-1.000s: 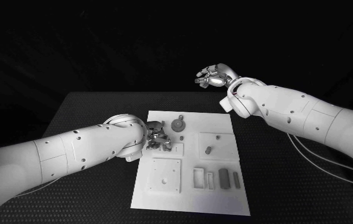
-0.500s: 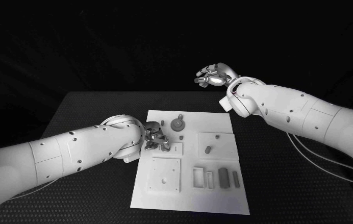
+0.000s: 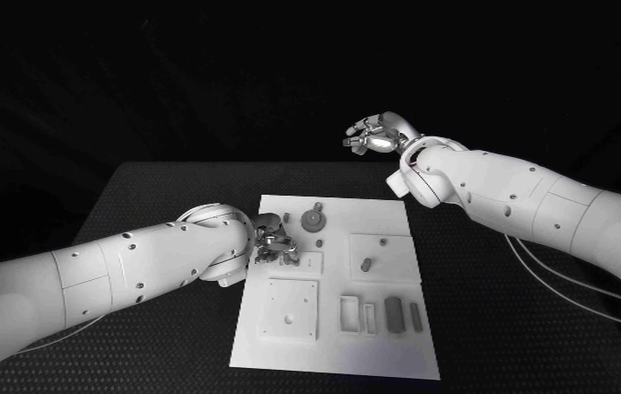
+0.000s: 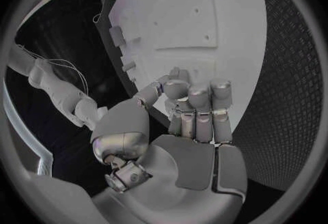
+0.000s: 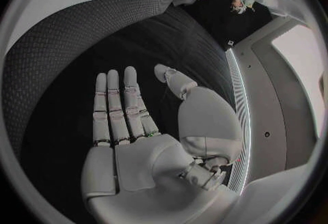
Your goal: Assemble the parts on the task board
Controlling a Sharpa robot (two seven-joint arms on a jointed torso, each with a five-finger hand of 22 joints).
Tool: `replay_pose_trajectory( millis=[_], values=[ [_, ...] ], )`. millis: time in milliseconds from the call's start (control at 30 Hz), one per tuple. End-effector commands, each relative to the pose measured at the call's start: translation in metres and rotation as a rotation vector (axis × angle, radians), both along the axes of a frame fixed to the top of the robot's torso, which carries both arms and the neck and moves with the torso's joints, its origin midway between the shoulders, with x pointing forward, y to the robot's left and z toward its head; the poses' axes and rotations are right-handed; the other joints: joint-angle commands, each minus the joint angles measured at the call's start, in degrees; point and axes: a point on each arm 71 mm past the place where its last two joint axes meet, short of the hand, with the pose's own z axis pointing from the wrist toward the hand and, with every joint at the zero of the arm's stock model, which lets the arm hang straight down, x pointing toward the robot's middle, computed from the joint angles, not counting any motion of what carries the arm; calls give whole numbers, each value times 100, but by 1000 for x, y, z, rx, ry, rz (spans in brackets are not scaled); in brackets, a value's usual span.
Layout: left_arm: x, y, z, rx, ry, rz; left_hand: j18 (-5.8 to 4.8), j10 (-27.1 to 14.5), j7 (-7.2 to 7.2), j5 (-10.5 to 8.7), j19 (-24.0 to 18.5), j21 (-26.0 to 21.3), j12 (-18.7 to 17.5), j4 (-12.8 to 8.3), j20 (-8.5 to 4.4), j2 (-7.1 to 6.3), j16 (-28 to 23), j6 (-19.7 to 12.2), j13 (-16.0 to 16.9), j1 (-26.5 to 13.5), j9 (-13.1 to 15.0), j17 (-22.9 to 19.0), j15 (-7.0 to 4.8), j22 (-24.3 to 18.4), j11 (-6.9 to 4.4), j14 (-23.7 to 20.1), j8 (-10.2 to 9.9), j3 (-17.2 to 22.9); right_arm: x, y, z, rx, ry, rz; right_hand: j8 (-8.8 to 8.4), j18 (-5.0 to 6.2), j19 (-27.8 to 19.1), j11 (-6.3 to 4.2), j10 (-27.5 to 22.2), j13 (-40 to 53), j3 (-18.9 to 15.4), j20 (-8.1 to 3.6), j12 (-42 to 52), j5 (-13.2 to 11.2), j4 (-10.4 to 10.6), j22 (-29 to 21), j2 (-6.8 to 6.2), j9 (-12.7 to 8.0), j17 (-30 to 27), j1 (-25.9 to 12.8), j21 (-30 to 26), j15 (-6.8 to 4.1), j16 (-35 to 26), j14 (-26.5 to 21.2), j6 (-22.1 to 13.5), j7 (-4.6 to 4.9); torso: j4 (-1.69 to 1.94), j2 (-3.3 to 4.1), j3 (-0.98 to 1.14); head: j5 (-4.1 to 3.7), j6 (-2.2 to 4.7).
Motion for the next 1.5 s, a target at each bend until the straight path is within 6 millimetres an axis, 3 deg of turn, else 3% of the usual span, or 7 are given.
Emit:
replay_pose_trajectory(
  millis=[33,767,1367,1500],
  values=[
    [-1,-3,0,-17,0,-8,110,-71,-439,20,-17,-5,19,2,-591,28,29,637,-7,93,9,-12,-295,85,-108,197,21,20,0,2,0,1,1,18,-13,21,-24,409,-1061,-12,-38,36,-28,33,3,7,35,-9,7,-9,-34,7,-28,22,129,77,3,3,4,3,-9],
    [0,-3,-2,-11,7,-10,109,-72,-437,3,-16,-7,22,10,-590,34,35,636,-17,85,12,-32,-296,83,-106,191,7,11,0,3,-1,1,3,17,-13,16,-58,419,-1081,-69,-61,42,-37,49,0,15,32,-29,15,-9,-67,15,-65,1,128,76,0,-2,5,-19,11],
    [0,-5,-4,13,35,-31,109,-72,-435,-6,-16,-8,24,10,-589,31,39,634,-24,82,14,-46,-296,82,-104,187,-2,6,0,3,-2,1,6,18,-12,11,-82,426,-1091,-107,-70,47,-41,52,-1,23,38,-42,19,-5,-90,25,-91,-17,128,75,1,1,6,-8,-21],
    [-1,-7,-4,25,37,-43,108,-68,-439,87,-18,-9,37,5,-587,0,63,659,-39,93,26,-77,-297,84,-107,182,-9,7,0,3,-2,1,7,18,-12,10,-84,427,-1091,-110,-71,47,-41,54,-2,24,37,-44,20,-5,-92,26,-93,-18,127,75,-2,-2,7,-3,-29]
  ],
)
